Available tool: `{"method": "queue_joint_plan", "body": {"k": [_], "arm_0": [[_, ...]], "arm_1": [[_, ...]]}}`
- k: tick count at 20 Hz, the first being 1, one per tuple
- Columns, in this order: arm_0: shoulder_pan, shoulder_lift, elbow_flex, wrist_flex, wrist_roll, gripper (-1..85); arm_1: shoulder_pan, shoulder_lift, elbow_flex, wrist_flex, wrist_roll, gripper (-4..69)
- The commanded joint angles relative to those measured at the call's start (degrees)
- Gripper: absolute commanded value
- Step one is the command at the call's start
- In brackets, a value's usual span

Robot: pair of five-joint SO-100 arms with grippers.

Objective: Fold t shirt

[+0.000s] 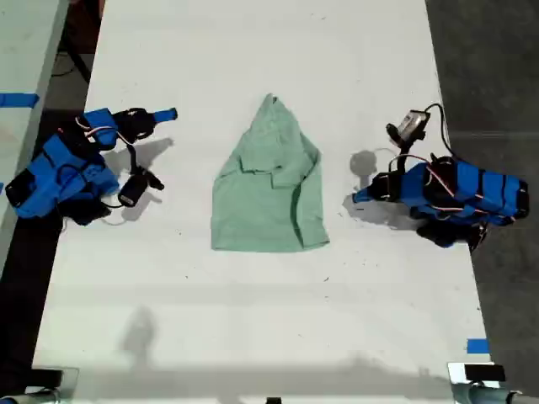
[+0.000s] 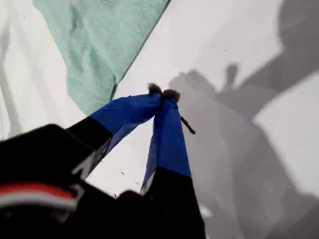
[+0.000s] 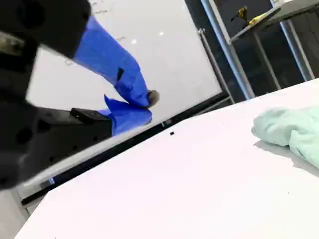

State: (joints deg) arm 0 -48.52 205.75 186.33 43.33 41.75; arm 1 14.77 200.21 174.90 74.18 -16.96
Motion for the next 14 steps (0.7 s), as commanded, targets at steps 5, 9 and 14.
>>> {"method": "queue_joint_plan", "body": {"k": [5,9,14], "arm_0": [[-4.22,-0.26,-8.79,12.22,-10.90,-0.4],[4.22,-18.28,-16.87,10.46,-25.66,-0.4],[24.61,-53.35,-34.28,5.45,-42.71,-0.4]], "arm_1": [[-0.18,0.79,3.25,-0.09,1.93,0.8],[0.00,0.79,3.25,-0.18,2.20,0.8],[-0.44,0.79,3.25,-0.26,2.20,0.8]]}}
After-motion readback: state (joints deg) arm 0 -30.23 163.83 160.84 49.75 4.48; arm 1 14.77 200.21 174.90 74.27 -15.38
